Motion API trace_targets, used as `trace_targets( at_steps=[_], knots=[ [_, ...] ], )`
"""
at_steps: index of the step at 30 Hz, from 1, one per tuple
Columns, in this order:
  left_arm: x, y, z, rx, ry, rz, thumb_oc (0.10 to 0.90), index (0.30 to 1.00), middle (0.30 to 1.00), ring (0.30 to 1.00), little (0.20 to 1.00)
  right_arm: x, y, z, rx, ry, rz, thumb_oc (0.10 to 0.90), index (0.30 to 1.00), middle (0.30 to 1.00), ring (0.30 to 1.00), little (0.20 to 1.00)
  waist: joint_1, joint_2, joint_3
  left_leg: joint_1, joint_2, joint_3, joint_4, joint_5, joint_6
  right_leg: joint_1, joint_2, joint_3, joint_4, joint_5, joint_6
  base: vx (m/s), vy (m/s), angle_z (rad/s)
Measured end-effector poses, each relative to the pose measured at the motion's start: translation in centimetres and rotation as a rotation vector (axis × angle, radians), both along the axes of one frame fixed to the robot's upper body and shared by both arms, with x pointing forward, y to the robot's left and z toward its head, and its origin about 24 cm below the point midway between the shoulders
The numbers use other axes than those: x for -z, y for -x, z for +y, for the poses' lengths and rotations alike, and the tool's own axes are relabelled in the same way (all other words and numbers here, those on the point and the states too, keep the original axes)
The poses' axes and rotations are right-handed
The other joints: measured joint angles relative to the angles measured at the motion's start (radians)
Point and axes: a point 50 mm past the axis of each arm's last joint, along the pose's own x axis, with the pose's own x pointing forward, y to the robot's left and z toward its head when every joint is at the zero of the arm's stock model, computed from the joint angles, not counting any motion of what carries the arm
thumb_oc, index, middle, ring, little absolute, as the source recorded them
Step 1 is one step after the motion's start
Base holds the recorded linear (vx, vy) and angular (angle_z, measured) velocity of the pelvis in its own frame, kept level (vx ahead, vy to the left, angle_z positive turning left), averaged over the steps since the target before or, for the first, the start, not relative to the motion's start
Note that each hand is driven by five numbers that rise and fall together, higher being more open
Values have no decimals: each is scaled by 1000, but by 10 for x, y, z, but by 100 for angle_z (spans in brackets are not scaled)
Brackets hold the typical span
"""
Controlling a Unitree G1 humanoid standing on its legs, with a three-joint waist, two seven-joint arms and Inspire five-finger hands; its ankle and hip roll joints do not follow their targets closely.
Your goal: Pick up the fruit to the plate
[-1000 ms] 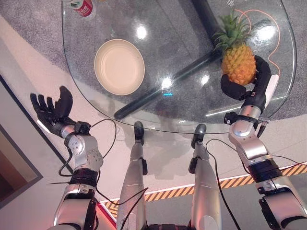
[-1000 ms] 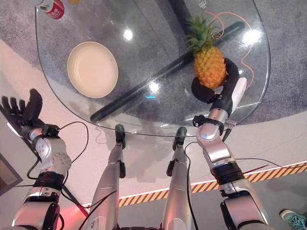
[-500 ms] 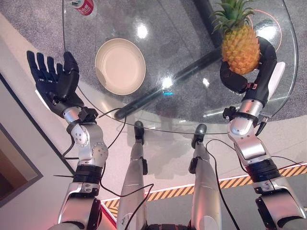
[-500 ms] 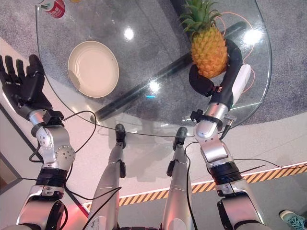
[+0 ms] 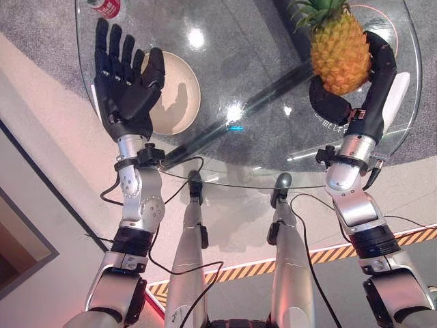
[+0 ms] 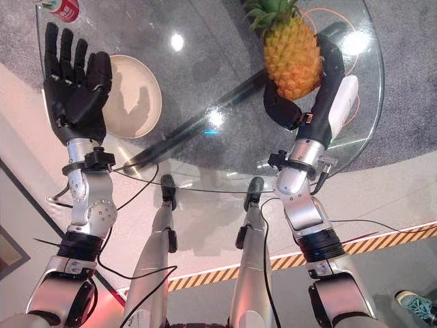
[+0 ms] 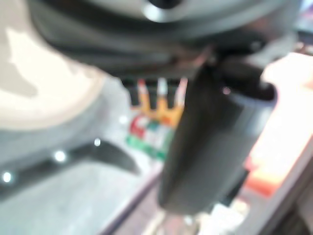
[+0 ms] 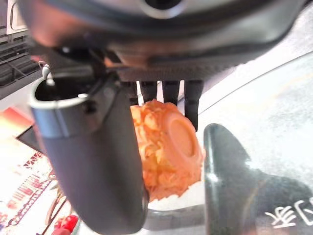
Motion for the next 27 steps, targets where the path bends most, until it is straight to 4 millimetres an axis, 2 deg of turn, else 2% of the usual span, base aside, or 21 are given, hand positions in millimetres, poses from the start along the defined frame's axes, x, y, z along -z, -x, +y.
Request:
trace_targets(
  at_steps=[11, 27],
  knots=[
    [-1, -11, -31, 232, -25, 70, 800, 900, 900, 900, 900, -13, -2, 13, -64, 60, -17, 100, 300, 300, 300, 200, -24, -5, 3, 0, 0, 4, 0, 0, 0, -2, 0, 3, 0, 0, 0, 0, 0, 0],
    [0, -16, -49, 337, -14, 135, 800, 900, 900, 900, 900, -12, -6, 37, -206, 170, 46, 100, 300, 300, 300, 200, -35, -5, 3, -3, 0, 12, -1, 0, 0, -13, 0, 13, 1, 1, 0, 0, 0, 0]
  ],
)
